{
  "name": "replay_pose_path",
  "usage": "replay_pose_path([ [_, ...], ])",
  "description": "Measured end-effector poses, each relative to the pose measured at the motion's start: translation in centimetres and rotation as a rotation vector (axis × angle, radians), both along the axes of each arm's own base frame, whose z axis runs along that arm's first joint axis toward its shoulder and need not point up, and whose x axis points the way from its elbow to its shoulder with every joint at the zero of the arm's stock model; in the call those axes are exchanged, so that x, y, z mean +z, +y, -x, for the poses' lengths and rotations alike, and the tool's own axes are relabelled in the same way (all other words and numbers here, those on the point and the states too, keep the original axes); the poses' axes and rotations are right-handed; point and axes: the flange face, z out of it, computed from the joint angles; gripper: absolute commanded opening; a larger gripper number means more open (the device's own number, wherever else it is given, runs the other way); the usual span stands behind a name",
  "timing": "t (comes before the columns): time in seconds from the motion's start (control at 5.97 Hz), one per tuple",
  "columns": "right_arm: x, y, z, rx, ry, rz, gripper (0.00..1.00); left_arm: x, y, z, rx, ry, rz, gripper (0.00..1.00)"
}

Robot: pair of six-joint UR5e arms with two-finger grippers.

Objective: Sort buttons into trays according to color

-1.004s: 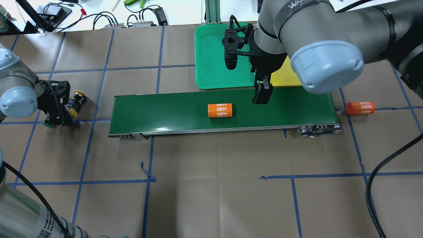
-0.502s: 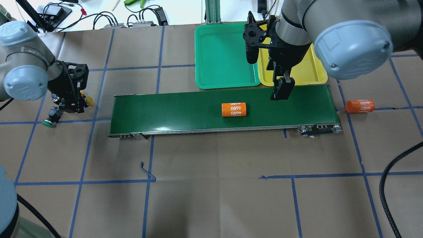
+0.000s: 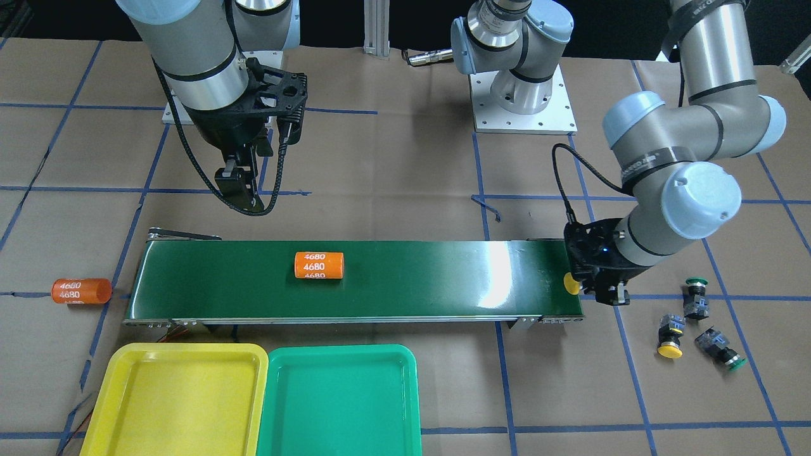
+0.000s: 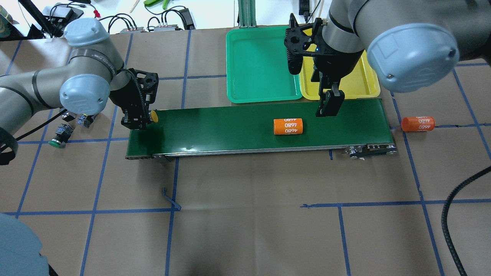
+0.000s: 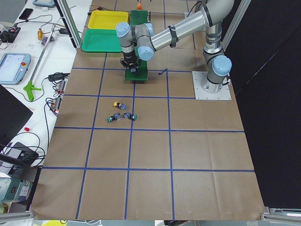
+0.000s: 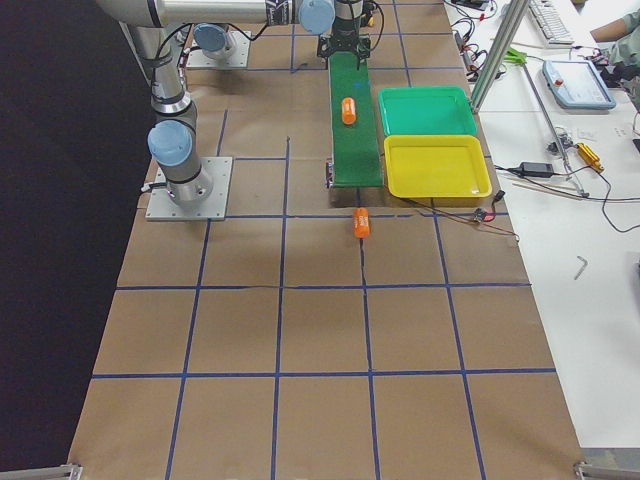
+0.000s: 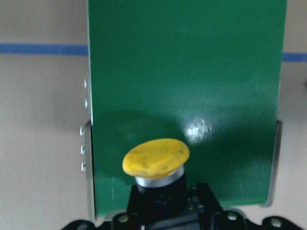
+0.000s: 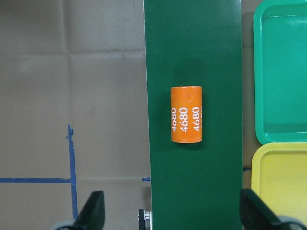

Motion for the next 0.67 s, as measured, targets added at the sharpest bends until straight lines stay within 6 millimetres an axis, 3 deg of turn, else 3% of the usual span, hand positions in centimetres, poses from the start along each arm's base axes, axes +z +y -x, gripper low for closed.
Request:
replay_pose_path([
  [0.17, 0.1, 0.1, -0.1, 0.001, 0.000, 0.001, 1.00, -0.7, 1.1, 2.7, -0.008, 0.005, -0.010, 0.62],
  [0.5, 0.1, 0.3, -0.3, 0.005, -0.001, 0.001, 1.00, -1.4, 2.1, 3.7, -0.010, 0.005, -0.005, 0.73],
  [0.67, 0.0, 0.3, -0.4, 0.006, -0.001, 0.000, 1.00, -0.5, 1.7, 2.6, 0.018, 0.005, 0.014, 0.81],
])
